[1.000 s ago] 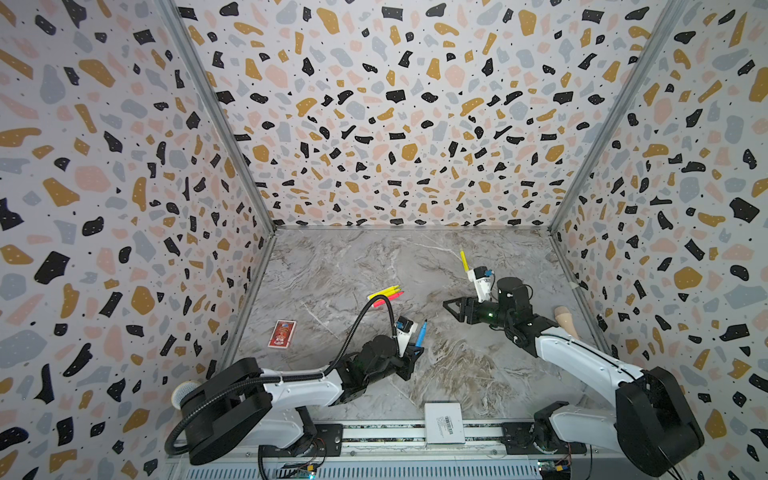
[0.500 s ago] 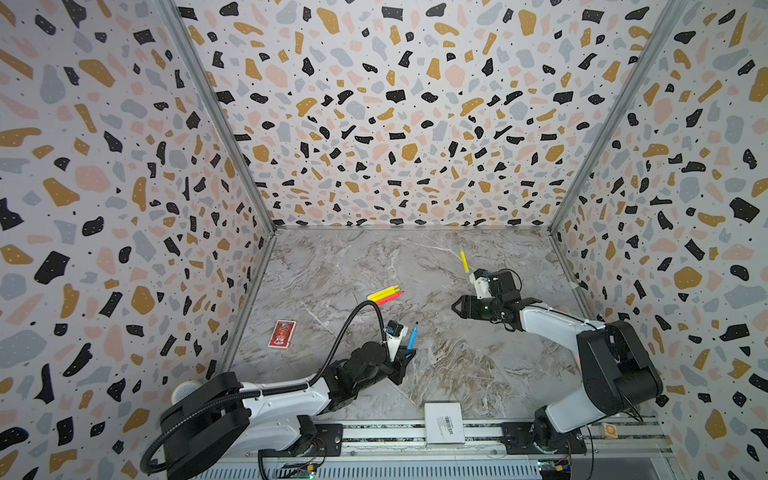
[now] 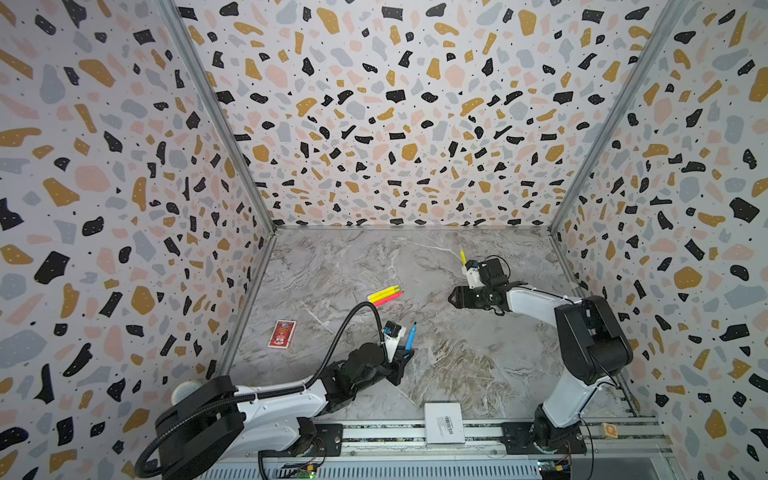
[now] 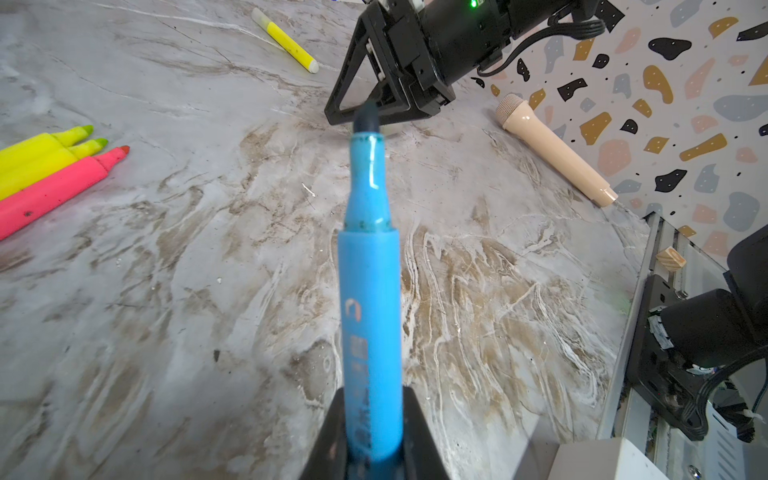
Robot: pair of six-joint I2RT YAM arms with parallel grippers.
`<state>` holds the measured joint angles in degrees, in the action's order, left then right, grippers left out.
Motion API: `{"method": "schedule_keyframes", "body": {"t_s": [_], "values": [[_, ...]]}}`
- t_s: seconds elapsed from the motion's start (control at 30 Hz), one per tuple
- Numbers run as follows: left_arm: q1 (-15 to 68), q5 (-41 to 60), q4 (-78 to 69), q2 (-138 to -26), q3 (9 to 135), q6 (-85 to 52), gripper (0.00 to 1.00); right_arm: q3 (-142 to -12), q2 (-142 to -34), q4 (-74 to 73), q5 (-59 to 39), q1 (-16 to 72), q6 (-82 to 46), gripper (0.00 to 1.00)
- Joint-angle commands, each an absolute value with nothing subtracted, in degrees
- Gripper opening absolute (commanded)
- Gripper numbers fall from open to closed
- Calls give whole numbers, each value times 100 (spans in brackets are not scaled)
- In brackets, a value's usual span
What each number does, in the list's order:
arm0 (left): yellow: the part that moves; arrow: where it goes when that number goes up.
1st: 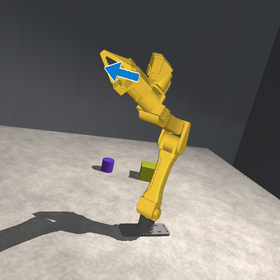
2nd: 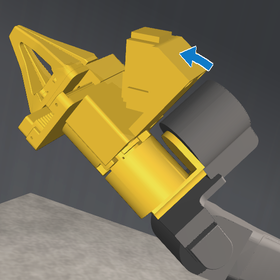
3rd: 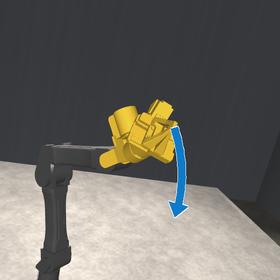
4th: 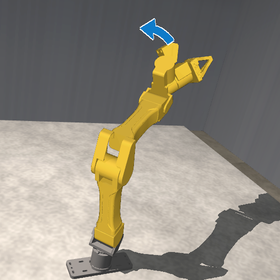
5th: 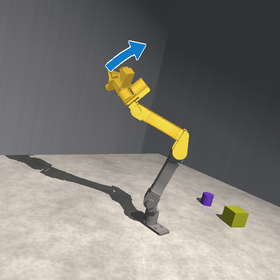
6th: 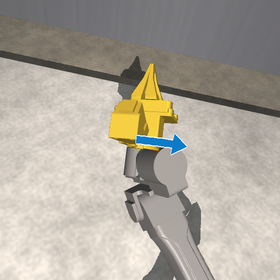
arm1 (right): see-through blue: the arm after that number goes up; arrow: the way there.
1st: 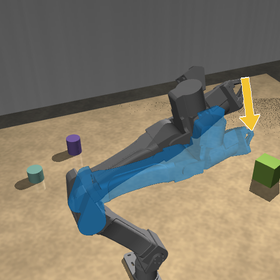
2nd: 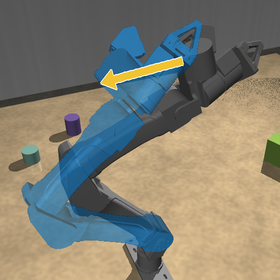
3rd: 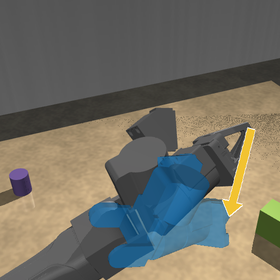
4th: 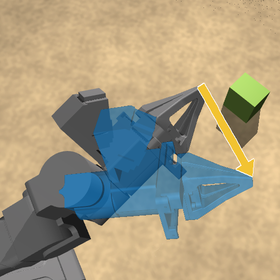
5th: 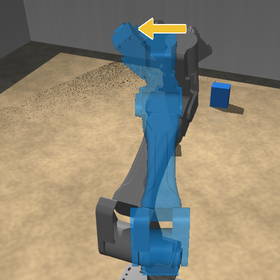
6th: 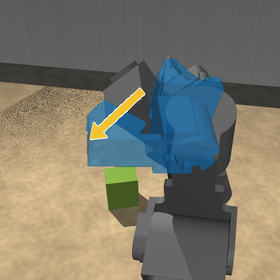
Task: Insert the pens into the pen caps
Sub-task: 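Move the right gripper away over the translucent pen caps on the table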
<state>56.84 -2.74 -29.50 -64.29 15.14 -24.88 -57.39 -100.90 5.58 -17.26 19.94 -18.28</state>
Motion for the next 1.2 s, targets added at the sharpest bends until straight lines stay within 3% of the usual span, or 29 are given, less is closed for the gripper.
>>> {"method": "schedule_keyframes", "body": {"t_s": [0.0,0.33,0.9,1.17], "values": [[5660,-395,-3093,-6336,1404,-2487,0,-5903,-10136,717,-1663,2158,-1701,69],[5661,-430,-3089,-6267,1337,-2505,0,-5843,-10255,657,-1591,2434,-1829,68],[5660,-365,-3164,-6293,1310,-2531,0,-4722,-9140,478,-1137,2837,-2258,67],[5660,-299,-3103,-6290,1384,-2531,0,-5109,-8750,800,-895,2916,-2280,66]]}}
